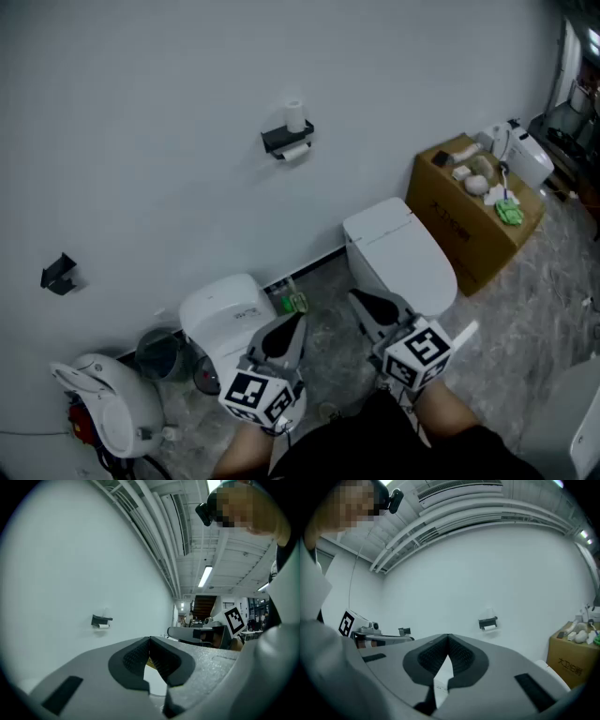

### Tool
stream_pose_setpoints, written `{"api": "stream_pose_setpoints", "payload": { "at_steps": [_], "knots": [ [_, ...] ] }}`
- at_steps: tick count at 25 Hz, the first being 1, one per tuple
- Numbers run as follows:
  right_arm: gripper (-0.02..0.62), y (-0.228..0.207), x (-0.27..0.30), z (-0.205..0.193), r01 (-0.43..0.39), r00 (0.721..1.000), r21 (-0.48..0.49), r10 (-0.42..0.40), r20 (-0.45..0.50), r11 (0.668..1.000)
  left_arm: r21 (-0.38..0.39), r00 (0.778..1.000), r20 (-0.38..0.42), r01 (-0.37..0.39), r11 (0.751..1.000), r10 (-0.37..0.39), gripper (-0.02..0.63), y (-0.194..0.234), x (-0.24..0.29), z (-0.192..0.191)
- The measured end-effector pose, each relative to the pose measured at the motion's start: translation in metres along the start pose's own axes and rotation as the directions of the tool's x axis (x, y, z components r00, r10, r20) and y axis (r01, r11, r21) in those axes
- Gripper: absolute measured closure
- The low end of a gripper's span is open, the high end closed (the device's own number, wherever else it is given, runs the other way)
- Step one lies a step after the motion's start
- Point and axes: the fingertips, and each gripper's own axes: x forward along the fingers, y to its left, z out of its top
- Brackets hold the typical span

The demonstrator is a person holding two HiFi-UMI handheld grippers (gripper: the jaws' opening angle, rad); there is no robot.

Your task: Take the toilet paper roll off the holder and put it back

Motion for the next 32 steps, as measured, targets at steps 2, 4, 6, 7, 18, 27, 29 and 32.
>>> {"api": "stream_pose_setpoints", "payload": {
  "at_steps": [2, 4, 6, 7, 18, 27, 29, 32],
  "knots": [
    [0.597, -0.001, -0.001, -0.001, -0.002, 1.0, 0.001, 0.002, 0.0, 1.0, 0.004, 1.0, 0.003, 0.002, 1.0, -0.002, 0.601, -0.001, 0.001, -0.002],
    [0.597, -0.002, -0.001, -0.001, -0.002, 1.0, 0.004, 0.002, 0.001, 1.0, 0.012, 1.0, 0.007, 0.005, 1.0, -0.005, 0.601, 0.0, 0.001, -0.003],
    [0.597, -0.002, 0.0, -0.001, -0.002, 1.0, 0.013, 0.002, 0.003, 1.0, 0.014, 1.0, 0.011, 0.006, 1.0, -0.006, 0.601, 0.002, 0.001, -0.003],
    [0.597, -0.001, 0.001, -0.002, -0.001, 1.0, 0.017, 0.001, 0.004, 1.0, 0.01, 1.0, 0.011, 0.004, 1.0, -0.004, 0.601, 0.003, 0.0, -0.003],
    [0.594, -0.002, 0.006, 0.0, -0.005, 1.0, -0.004, 0.005, -0.001, 1.0, -0.022, 1.0, 0.014, -0.011, 1.0, 0.012, 0.6, 0.013, 0.006, -0.006],
    [0.557, -0.042, 0.012, 0.003, -0.022, 1.0, 0.0, 0.022, -0.009, 1.0, -0.029, 1.0, 0.001, -0.015, 0.999, 0.015, 0.576, 0.011, 0.049, -0.007],
    [0.548, -0.056, 0.014, 0.007, -0.032, 0.999, 0.005, 0.032, -0.008, 0.999, -0.025, 1.0, -0.001, -0.023, 0.999, 0.023, 0.567, 0.011, 0.064, -0.004],
    [0.535, -0.08, 0.019, 0.011, -0.05, 0.999, 0.013, 0.05, -0.011, 0.999, -0.016, 0.999, -0.006, -0.039, 0.999, 0.039, 0.553, 0.009, 0.089, 0.0]
  ]
}}
